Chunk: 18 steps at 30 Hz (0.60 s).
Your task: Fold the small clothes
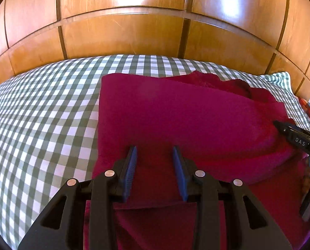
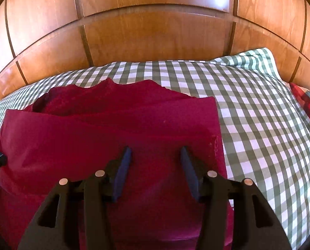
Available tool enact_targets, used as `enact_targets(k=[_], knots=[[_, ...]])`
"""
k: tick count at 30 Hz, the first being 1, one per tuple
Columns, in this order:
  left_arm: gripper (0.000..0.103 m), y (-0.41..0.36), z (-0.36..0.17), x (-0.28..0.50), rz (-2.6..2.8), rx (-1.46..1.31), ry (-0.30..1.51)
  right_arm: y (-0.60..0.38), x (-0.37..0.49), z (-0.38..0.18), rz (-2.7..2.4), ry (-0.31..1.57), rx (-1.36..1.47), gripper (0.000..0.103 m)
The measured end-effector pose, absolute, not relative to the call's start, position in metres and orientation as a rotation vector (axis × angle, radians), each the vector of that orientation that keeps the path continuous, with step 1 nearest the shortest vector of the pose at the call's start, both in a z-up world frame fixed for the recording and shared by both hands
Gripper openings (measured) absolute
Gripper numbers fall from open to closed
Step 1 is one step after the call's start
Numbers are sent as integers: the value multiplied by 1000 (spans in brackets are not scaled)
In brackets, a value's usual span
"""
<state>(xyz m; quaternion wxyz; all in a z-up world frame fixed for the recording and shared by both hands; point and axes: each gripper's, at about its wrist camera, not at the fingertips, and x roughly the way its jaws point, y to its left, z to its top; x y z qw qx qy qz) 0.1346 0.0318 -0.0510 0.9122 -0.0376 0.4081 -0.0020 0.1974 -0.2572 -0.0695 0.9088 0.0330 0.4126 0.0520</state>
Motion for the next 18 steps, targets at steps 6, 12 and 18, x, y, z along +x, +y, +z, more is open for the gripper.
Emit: enact_targets(k=[6, 12, 18], knots=[[34, 30, -46, 130, 8, -82, 828, -255, 195, -69, 103, 844, 60, 50], [40, 34, -34, 110, 20, -105, 825, -252, 189, -61, 91, 852, 52, 67], [46, 44, -25, 74, 32, -126, 818, -251, 156, -46, 108, 853, 45, 86]])
